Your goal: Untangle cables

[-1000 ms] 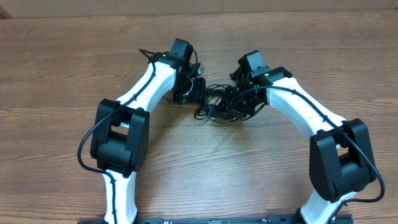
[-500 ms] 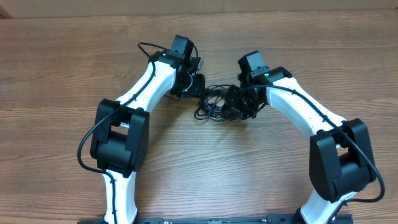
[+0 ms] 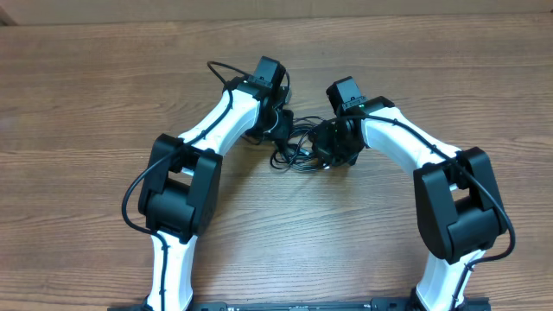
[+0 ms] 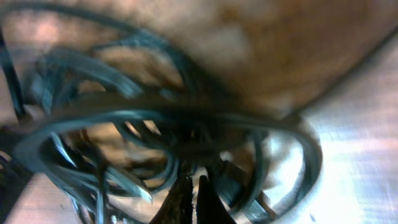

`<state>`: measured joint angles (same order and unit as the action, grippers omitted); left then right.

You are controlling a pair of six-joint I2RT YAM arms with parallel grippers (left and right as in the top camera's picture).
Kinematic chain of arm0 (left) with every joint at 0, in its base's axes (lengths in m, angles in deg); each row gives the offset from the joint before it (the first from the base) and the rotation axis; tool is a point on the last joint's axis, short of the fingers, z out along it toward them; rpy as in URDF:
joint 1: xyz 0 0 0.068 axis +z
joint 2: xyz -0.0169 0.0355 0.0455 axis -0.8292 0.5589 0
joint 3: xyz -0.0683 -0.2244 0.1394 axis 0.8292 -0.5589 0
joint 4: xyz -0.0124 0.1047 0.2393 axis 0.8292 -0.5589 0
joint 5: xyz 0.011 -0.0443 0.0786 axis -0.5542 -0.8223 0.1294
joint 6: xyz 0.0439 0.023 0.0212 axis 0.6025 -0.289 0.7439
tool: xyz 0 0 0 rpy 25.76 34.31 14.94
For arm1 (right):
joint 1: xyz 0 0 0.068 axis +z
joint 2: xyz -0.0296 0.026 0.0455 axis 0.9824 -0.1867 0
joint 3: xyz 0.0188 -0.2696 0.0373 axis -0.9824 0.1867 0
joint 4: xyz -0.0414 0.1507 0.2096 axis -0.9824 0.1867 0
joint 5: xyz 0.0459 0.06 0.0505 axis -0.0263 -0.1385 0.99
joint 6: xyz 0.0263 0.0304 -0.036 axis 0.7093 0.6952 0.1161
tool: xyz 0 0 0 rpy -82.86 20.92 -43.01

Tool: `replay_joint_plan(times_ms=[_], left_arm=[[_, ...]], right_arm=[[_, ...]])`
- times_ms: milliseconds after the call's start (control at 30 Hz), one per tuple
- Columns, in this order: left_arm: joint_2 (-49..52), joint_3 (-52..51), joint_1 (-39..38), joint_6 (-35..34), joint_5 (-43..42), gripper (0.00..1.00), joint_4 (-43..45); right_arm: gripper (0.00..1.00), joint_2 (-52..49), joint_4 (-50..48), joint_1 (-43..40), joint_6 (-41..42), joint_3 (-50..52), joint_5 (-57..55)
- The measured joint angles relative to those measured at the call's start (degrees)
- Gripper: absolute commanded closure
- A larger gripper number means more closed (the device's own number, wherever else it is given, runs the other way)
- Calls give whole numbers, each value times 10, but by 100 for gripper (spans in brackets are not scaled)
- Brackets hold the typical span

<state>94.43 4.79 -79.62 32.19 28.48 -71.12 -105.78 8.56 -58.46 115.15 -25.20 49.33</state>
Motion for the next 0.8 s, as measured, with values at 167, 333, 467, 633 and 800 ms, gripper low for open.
replay_joint_plan(times_ms=[167,333,467,633,800], left_arm=[[1,9,3,-5,1,92,-63],[1,11,4,-7,-8,96,-96],[1,11,5,-12,-24,96,-107],[-3,13,12,-14,-36,89,-107],[-9,19,16,-14,-33,87,-87]], right_arm=[[96,-1,-74,-18,2,2,-6],[87,-1,-138,-33,-8,2,-6],[70,-1,-115,-43,-48,-8,27],[66,-1,47,-57,-104,-73,99],[67,0,113,-50,-121,-97,138]])
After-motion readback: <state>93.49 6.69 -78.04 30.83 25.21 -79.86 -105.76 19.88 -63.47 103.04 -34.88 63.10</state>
